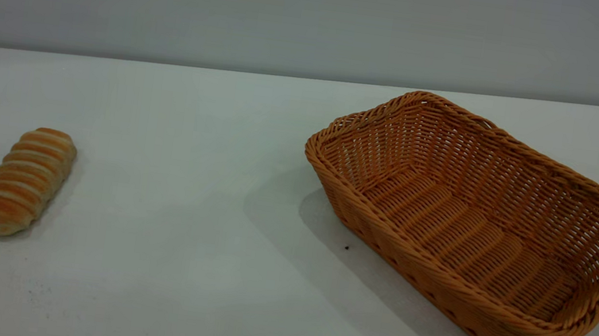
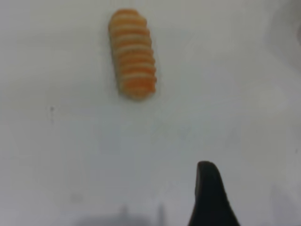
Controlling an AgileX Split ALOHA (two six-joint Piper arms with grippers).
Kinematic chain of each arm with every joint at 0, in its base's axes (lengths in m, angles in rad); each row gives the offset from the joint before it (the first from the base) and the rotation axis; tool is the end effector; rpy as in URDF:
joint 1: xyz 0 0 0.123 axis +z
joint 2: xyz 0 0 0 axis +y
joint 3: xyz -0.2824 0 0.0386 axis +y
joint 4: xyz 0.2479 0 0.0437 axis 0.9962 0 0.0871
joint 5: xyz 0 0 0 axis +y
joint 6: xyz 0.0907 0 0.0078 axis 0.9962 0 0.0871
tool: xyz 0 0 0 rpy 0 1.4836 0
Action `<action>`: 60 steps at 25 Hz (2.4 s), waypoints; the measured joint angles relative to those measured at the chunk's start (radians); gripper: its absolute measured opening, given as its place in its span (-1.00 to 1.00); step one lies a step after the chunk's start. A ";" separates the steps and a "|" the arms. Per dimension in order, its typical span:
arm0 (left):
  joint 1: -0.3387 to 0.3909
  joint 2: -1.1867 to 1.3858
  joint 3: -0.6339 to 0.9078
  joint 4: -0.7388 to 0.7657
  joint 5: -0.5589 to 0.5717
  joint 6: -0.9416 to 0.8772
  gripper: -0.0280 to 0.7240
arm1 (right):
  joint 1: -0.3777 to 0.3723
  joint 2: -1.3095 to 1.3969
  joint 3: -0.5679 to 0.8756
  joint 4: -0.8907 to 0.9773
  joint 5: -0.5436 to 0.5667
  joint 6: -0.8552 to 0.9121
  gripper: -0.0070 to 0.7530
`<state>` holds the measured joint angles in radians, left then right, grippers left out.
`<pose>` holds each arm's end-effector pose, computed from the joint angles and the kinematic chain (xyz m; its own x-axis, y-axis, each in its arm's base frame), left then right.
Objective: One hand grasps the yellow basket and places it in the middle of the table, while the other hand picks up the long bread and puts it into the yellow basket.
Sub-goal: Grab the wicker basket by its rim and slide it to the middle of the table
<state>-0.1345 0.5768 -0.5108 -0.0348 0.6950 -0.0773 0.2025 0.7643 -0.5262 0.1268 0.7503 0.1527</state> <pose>0.1044 -0.0162 0.2797 -0.6305 -0.0195 -0.7760 0.0863 0.9917 -0.0950 0.1263 0.0340 0.2593 -0.8042 0.0823 -0.5887 -0.0593 0.9744 0.2171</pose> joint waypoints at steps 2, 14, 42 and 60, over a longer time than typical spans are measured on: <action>0.000 0.053 -0.005 0.000 -0.055 -0.003 0.48 | 0.000 0.103 -0.029 0.008 -0.033 0.010 0.57; 0.000 0.235 -0.005 -0.003 -0.142 -0.003 0.48 | 0.000 0.588 -0.144 0.100 -0.234 0.075 0.57; 0.000 0.235 -0.005 -0.023 -0.152 0.005 0.48 | 0.000 1.049 -0.155 0.073 -0.498 0.068 0.56; 0.000 0.235 -0.005 -0.025 -0.152 0.005 0.48 | 0.000 1.130 -0.247 0.068 -0.519 0.015 -0.85</action>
<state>-0.1345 0.8120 -0.5157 -0.0596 0.5426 -0.0725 0.2024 1.8939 -0.7734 0.1952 0.2314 0.1673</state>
